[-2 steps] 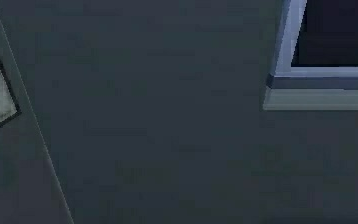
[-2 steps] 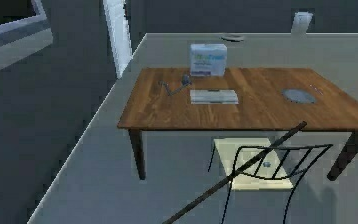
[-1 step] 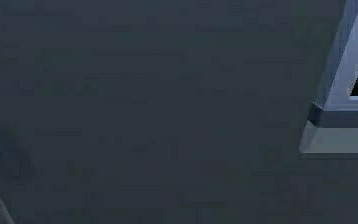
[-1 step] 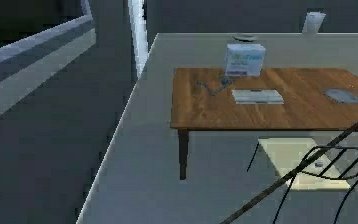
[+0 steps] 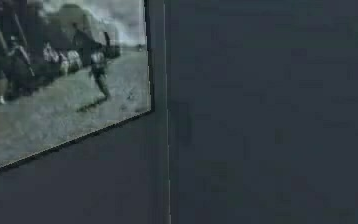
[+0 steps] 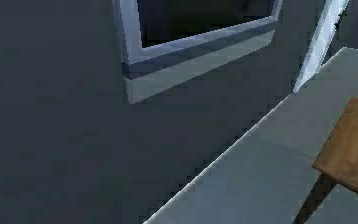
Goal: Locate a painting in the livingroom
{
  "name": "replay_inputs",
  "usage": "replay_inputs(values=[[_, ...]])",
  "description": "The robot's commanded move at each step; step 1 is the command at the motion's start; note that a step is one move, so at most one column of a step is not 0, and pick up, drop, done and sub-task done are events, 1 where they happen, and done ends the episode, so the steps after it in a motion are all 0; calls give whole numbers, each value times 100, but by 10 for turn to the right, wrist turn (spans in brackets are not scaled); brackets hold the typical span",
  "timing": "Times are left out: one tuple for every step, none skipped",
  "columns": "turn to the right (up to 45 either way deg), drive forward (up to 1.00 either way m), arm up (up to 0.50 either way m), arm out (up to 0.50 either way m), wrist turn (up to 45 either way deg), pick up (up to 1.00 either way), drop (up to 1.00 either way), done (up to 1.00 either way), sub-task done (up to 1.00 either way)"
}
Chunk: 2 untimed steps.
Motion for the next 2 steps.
replay_inputs(values=[[-270, 0, 0, 0, 0, 0, 0, 0, 0], [0, 0, 0, 0, 0, 0, 0, 100, 0]])
